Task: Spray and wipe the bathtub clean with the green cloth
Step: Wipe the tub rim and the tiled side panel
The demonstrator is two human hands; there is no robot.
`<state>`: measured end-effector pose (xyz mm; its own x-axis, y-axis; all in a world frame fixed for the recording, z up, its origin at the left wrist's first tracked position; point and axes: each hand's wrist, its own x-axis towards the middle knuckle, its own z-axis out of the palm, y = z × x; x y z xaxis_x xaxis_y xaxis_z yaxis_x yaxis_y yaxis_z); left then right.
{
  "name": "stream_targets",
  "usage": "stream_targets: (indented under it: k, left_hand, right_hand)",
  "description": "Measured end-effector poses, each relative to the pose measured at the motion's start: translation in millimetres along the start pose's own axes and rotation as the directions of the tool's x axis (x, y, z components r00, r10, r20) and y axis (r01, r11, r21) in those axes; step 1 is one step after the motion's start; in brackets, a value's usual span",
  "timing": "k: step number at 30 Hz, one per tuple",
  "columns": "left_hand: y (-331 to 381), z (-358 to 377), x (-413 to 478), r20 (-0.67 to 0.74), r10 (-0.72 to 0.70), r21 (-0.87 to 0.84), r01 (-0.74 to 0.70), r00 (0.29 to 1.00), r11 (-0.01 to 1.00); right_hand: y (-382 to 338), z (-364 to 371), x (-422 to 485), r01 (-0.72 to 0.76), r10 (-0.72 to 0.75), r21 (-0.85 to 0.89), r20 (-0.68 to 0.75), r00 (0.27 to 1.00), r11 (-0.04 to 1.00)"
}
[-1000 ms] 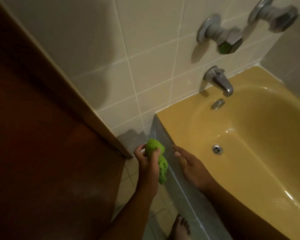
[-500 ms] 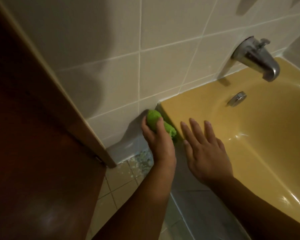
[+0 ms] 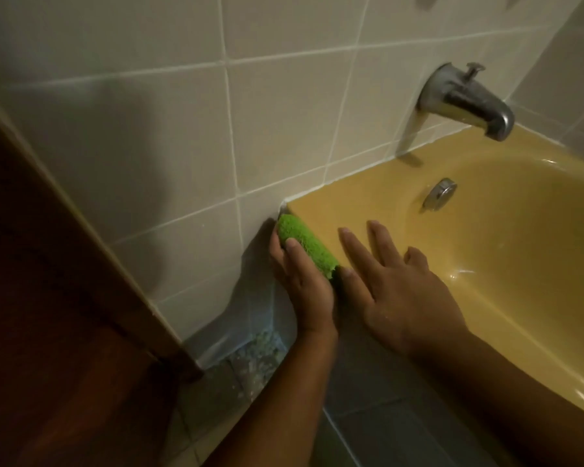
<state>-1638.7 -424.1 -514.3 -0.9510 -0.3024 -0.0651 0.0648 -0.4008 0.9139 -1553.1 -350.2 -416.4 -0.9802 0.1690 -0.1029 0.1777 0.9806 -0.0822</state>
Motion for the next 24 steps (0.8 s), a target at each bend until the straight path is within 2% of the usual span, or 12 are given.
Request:
stream_targets:
  k: [4,7,11,14,17,19,21,24]
  left_hand:
    - [-18.0,-10.3,2.5,0.024,0.051,0.022,-0.052,0.998,0.998]
    - [-38.9,-23.2,0.8,0.054,0.111,0.100,-0.116,0.992,0.988]
    - [-59.3,-36.7,5.3,0.088,0.120,0.235,-0.137,0.989,0.962]
    - [-70.0,-46.2,5.6,0.127,0.136,0.187,-0.159,0.982,0.969]
    - [-70.7,-45.9,2.1,0.155,0.015,0.079,-0.028,0.988,0.996]
    - [-55.0,-33.9,3.1,0.116,-0.021,0.035,0.017,0.993,0.999]
    - [-22.5,-14.4,4.9,0.083,0.014,0.036,-0.017,0.996,0.999]
    - [6.7,7.9,13.1,0.077,0.160,0.035,-0.163,0.984,0.986]
  right_hand:
    - [-2.0,-0.5,0.4,-0.018,0.018,-0.007,-0.024,1.000,1.000]
    - [-1.0,2.6,2.0,-0.016,0.015,-0.021,-0.048,0.999,1.000]
    - [2.4,8.1,0.5,0.010,-0.017,-0.058,-0.117,0.993,0.998]
    - [1.6,10.8,-4.9,-0.002,-0.005,-0.055,-0.138,0.990,0.998]
    - [-0.7,9.6,-9.6,-0.036,0.031,-0.040,-0.121,0.992,0.999]
    - [-1.3,9.1,-12.0,-0.034,0.029,-0.038,-0.112,0.993,0.999]
    - [0.5,8.3,-11.5,-0.024,0.021,-0.028,-0.109,0.994,0.999]
    - [2.5,9.4,-7.3,-0.026,0.024,-0.016,-0.108,0.994,1.000]
